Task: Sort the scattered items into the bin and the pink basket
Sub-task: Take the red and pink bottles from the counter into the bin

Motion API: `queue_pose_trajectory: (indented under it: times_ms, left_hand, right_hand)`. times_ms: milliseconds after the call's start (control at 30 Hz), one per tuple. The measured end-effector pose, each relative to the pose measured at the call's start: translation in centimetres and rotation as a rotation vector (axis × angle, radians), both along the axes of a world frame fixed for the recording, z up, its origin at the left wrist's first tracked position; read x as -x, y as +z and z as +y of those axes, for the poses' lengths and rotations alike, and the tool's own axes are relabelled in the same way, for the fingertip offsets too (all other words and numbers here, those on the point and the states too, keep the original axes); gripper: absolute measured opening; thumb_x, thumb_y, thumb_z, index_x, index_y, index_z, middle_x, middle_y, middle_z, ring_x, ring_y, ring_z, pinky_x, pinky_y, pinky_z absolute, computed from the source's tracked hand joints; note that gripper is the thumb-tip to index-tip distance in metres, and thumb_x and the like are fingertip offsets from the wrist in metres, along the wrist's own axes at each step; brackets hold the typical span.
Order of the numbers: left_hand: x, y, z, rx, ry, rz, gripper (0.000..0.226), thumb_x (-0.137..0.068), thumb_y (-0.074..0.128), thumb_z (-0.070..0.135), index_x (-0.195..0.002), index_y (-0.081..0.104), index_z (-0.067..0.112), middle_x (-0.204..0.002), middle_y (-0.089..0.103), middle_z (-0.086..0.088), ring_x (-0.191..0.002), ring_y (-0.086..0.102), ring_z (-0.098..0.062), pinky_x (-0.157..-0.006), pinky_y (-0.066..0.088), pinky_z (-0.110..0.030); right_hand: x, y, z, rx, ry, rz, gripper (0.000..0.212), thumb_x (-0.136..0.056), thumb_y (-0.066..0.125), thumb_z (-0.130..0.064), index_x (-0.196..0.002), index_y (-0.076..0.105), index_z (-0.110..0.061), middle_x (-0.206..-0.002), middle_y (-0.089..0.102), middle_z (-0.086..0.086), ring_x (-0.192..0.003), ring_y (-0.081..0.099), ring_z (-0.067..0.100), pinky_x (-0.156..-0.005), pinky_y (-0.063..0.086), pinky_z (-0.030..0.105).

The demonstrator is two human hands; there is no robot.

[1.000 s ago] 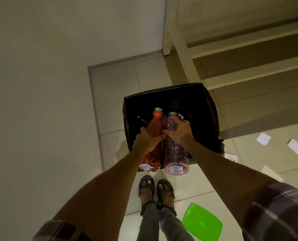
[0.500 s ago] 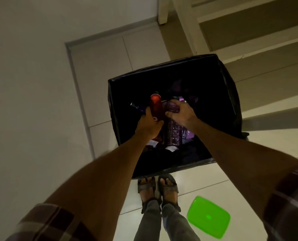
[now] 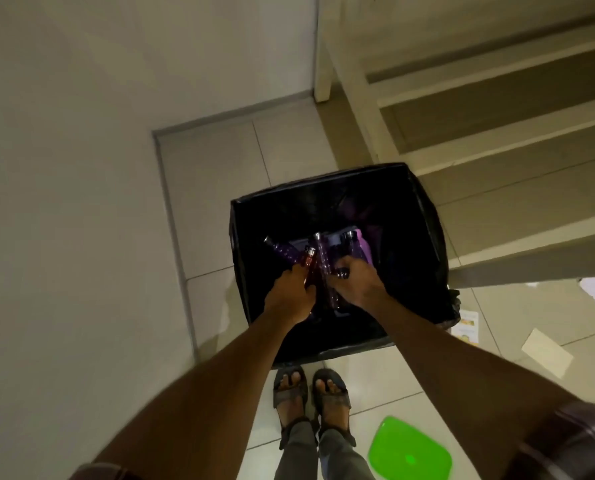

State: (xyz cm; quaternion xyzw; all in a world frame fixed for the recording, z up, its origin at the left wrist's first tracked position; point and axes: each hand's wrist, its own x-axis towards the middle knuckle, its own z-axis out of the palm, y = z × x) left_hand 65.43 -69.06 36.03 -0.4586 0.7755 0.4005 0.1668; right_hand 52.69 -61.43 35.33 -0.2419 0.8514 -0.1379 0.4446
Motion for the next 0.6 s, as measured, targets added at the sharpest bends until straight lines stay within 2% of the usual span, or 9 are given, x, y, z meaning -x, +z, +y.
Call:
queue_pose_trajectory:
  times_ms: [100, 233, 367, 500, 600]
  left_hand:
    - [-0.4, 3.0, 0.1, 0.049, 0.013, 0.024, 0.033, -0.096, 0.05, 0.025, -0.126, 0.047, 0.012, -0.114, 0.058, -0.01, -0.096, 0.061, -0.023, -0.081, 0.053, -0.035]
    - [-1.4, 7.8, 0.9, 0.125, 0.024, 0.075, 0.033, -0.097, 0.049, 0.025, -0.127, 0.047, 0.011, -0.113, 0.059, -0.009, -0.098, 0.061, -0.021, -0.086, 0.053, -0.034]
    - [-2.7, 13.1, 2.6, 0.269, -0.062, 0.058, 0.042, -0.098, 0.044, 0.03, -0.136, 0.04, 0.014, -0.125, 0.054, -0.008, -0.111, 0.055, -0.022, -0.089, 0.044, -0.026]
    - [-3.2, 18.4, 4.5, 0.355, -0.118, 0.044, 0.044, -0.097, 0.046, 0.036, -0.136, 0.041, 0.016, -0.131, 0.052, -0.007, -0.117, 0.053, -0.023, -0.1, 0.046, -0.036]
    - [-3.7, 21.8, 6.0, 0.435, -0.166, 0.039, 0.048, -0.099, 0.044, 0.038, -0.141, 0.036, 0.016, -0.138, 0.048, -0.005, -0.124, 0.049, -0.022, -0.105, 0.041, -0.037]
  right_hand:
    - [-1.0, 3.1, 0.7, -0.018, 0.173, 0.141, 0.031, -0.09, 0.058, -0.039, -0.116, 0.058, -0.021, -0.111, 0.062, 0.002, -0.104, 0.06, 0.023, -0.093, 0.044, 0.037]
    - [-1.8, 7.7, 2.1, 0.005, 0.297, 0.27, 0.029, -0.091, 0.054, -0.037, -0.116, 0.054, -0.023, -0.117, 0.058, 0.001, -0.115, 0.054, 0.022, -0.104, 0.034, 0.045]
    - [-2.8, 12.5, 3.8, 0.025, 0.368, 0.36, 0.045, -0.094, 0.05, -0.043, -0.133, 0.045, -0.023, -0.136, 0.048, 0.003, -0.129, 0.045, 0.023, -0.114, 0.026, 0.048]
    - [-4.2, 17.5, 5.5, 0.081, 0.381, 0.441, 0.055, -0.095, 0.045, -0.049, -0.143, 0.036, -0.022, -0.146, 0.041, 0.004, -0.137, 0.037, 0.023, -0.117, 0.022, 0.048]
    - [-5.3, 21.0, 6.9, 0.13, 0.374, 0.495, 0.064, -0.096, 0.04, -0.052, -0.149, 0.026, -0.021, -0.154, 0.03, 0.006, -0.143, 0.027, 0.025, -0.118, 0.017, 0.047]
